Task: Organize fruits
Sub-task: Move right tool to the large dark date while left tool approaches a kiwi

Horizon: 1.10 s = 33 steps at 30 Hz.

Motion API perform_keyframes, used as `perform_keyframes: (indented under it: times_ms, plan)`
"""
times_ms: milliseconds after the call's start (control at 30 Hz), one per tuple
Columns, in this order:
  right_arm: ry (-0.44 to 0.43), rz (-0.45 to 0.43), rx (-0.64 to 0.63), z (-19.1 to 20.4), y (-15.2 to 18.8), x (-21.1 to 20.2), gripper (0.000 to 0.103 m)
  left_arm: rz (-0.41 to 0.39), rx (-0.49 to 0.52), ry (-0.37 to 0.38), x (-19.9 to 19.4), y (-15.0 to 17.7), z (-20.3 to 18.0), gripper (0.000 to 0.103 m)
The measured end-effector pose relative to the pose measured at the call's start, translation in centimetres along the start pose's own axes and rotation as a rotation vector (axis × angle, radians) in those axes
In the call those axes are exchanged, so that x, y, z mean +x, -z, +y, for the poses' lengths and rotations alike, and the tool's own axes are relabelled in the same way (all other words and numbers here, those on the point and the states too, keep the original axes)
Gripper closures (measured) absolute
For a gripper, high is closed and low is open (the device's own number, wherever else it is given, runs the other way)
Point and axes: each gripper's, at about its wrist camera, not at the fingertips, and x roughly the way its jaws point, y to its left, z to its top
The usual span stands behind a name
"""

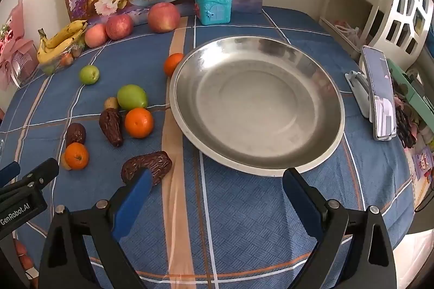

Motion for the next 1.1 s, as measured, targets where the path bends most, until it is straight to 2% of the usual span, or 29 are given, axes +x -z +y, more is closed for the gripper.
perform_keyframes:
  times_ms: [600, 767, 967, 1100]
  plan:
    - [-0.008, 0.022, -0.001, 0.1, 0.0, 0.2, 0.006, 0.043, -0.024, 0.057, 0.7, 0.4, 0.3, 0.000]
    - [-0.014, 0.028, -0.001, 0.1, 0.0, 0.3, 0.006, 0.084, -0.051, 0.108, 0.8, 0.3, 0.6, 0.000]
    - [-0.020, 0.038, -0.007, 0.3, 0.1, 0.3, 0.006, 0.082, -0.091, 0.146, 1.2, 0.3, 1.2, 0.000]
    - [-0.061, 0.054, 0.002, 0.5, 0.0, 0.7, 0.006, 0.097, -0.119, 0.175, 1.6, 0.4, 1.5, 0.001]
